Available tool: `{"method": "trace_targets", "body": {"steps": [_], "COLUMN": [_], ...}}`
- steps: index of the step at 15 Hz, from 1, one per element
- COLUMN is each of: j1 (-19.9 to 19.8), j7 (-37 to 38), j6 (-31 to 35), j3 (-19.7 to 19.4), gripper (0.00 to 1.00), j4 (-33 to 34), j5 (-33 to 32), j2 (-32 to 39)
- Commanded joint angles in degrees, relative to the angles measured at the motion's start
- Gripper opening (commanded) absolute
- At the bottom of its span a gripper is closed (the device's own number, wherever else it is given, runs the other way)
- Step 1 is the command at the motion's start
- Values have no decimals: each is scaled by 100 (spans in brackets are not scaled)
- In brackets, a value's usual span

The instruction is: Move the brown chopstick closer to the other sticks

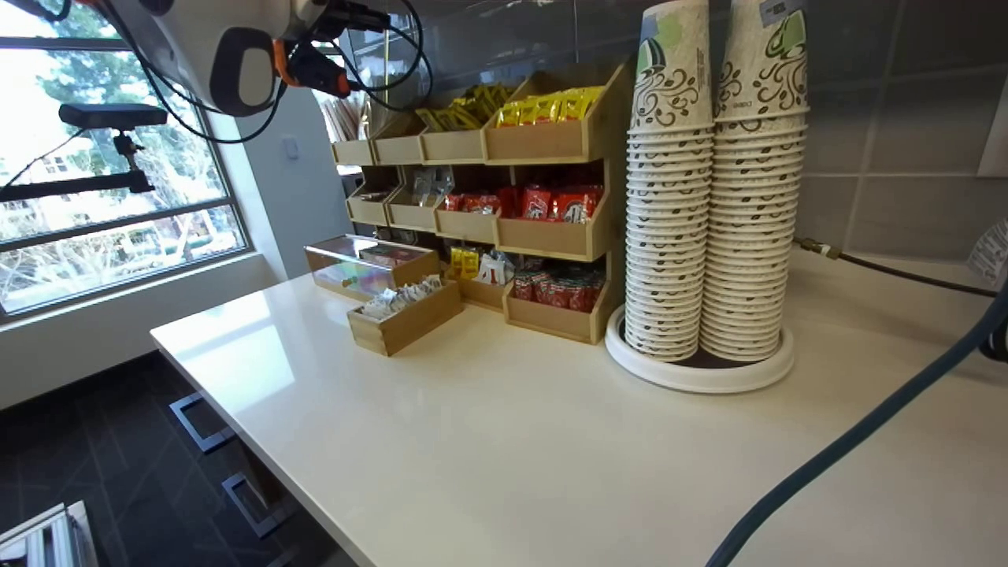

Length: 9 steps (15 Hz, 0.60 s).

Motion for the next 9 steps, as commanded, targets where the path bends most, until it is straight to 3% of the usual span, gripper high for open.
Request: {"method": "trace_targets", "body": {"steps": [1, 9], "j1": [632, 1667], "j7": [19, -295], "j6": [117, 104], "j3": [-670, -1736], "gripper": [1, 1], "j4": [185, 359], "j5": [5, 72], "j2": [155, 91]}}
